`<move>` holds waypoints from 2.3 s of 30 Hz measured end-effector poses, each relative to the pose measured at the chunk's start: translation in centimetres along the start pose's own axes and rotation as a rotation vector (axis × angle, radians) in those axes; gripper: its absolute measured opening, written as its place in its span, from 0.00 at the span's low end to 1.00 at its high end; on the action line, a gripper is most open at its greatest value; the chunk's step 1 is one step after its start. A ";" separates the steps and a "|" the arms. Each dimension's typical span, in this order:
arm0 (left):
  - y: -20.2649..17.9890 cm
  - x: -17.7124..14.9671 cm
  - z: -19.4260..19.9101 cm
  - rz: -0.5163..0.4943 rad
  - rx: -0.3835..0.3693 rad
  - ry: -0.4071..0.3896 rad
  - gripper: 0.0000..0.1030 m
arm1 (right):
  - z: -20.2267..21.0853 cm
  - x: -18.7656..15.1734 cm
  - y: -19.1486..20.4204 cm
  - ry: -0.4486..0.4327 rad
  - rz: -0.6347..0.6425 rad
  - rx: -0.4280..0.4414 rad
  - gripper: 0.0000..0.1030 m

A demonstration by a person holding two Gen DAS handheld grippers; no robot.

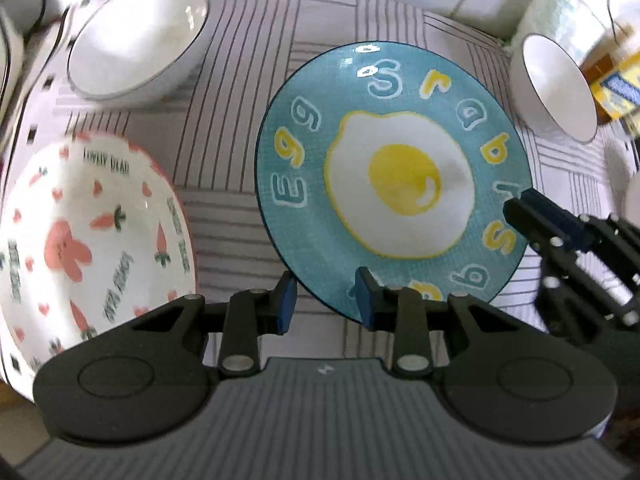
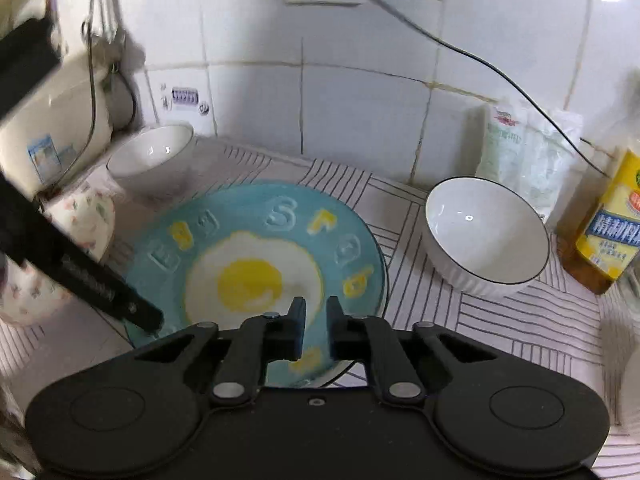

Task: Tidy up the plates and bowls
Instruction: 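Open both grippers and pull back from the stacked plates, then close both grippers on the pink bunny plate rim and lift it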

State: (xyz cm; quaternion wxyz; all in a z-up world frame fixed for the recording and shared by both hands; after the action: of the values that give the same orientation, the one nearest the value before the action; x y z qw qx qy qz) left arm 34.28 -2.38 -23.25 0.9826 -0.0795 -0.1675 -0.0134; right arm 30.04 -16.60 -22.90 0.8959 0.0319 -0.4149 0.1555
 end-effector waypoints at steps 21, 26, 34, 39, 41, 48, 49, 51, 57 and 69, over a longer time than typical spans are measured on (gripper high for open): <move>-2.1 -5.5 15.4 -0.002 0.044 -0.227 0.30 | 12.4 5.1 -0.8 -0.040 -0.073 0.244 0.47; 0.1 -6.9 18.3 -0.027 0.031 -0.260 0.38 | 15.1 5.4 1.0 -0.067 -0.070 0.261 0.68; 6.3 -9.0 20.9 -0.072 0.004 -0.285 0.46 | 16.9 6.2 6.8 -0.111 -0.112 0.262 0.88; 10.8 -9.2 20.9 -0.096 -0.003 -0.266 0.53 | 16.7 6.8 11.2 -0.135 -0.114 0.252 0.90; 12.4 -8.9 20.7 -0.115 -0.016 -0.259 0.60 | 16.4 6.9 12.8 -0.141 -0.107 0.239 0.90; 16.4 -7.5 18.2 -0.191 -0.027 -0.228 0.67 | 14.1 6.0 16.5 -0.161 -0.155 0.176 0.90; 16.8 -7.4 17.9 -0.196 -0.029 -0.227 0.70 | 13.9 5.8 16.9 -0.161 -0.148 0.176 0.90; 17.6 -7.1 17.3 -0.202 -0.029 -0.232 0.75 | 13.3 5.3 17.8 -0.175 -0.123 0.177 0.90; 19.9 -6.4 15.2 -0.190 -0.041 -0.245 0.84 | 10.3 4.5 20.0 -0.167 -0.086 0.238 0.90; 25.3 -4.0 7.9 -0.085 -0.005 -0.289 0.78 | 0.5 0.0 18.8 0.037 -0.357 0.245 0.71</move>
State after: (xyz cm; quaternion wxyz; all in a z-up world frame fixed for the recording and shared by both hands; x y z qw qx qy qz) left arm 29.26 23.82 -21.08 0.9466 -0.0759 -0.3104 -0.0437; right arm 23.91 1.20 -23.90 0.9062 0.2107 -0.3639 0.0440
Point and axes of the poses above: each gripper's, at about its wrist camera, not at the fingertips, and z roughly against the way its jaws point, y to its left, x to its top, the point moved 6 cm from there along -z, roughly the way its jaws point, and after that the axes turned 7 degrees about -y, right-handed, at the moved point
